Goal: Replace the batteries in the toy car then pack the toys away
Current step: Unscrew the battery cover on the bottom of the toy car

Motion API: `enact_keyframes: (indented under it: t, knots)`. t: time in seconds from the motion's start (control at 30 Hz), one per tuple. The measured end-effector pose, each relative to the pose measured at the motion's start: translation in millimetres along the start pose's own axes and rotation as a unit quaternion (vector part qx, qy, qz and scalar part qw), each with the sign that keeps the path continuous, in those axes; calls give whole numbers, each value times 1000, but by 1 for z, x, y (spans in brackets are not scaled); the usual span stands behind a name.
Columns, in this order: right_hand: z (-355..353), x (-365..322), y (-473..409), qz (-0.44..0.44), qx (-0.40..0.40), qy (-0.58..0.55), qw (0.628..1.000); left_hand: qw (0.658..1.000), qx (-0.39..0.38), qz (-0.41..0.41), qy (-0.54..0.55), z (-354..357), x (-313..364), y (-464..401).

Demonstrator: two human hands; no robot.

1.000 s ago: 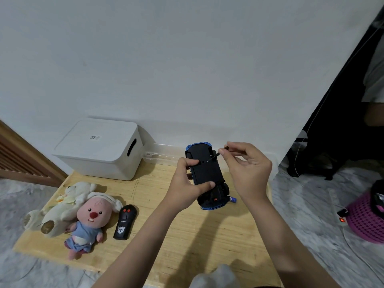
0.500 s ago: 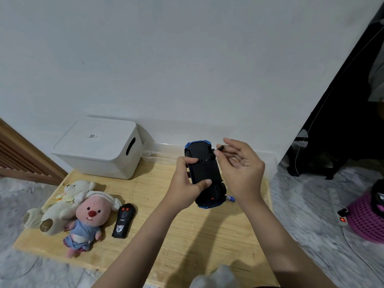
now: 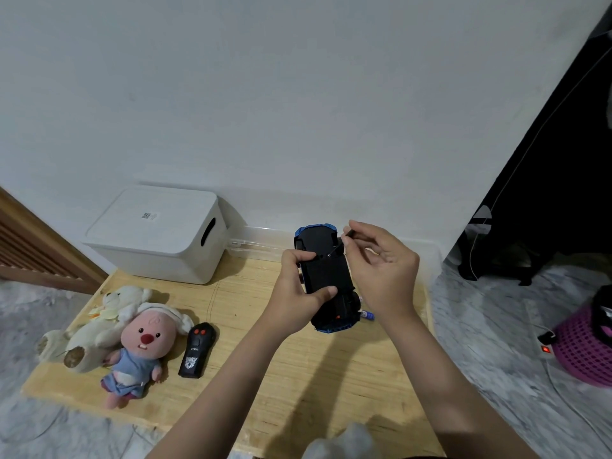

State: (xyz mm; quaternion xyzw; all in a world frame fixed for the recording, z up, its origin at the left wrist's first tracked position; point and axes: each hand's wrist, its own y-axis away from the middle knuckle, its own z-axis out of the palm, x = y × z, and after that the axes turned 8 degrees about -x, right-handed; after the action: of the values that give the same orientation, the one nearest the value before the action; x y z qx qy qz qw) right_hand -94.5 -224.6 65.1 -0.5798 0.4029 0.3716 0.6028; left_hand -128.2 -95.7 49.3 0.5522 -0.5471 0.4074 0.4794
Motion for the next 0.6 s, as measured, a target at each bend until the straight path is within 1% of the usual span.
enact_keyframes:
  t: [0.13,0.23,0.3,0.4,0.6]
  knots:
    - [2,-2,0,-5,12,16,1000,1000,-3,-2,-5,0,-1,0]
    - [2,-3,-1,-28,23,41,998,1000,-2,0,-4,0,-3,-1]
    - [1,-4,-1,-23,23,33,999,1000,0,1,-2,-1,-4,-2]
    - [1,-7,0,8,27,-5,1000,1000,-3,3,5,-2,-6,-2]
    - [2,-8,1,8,23,-14,1000,1000,-4,7,24,-5,-10,-3]
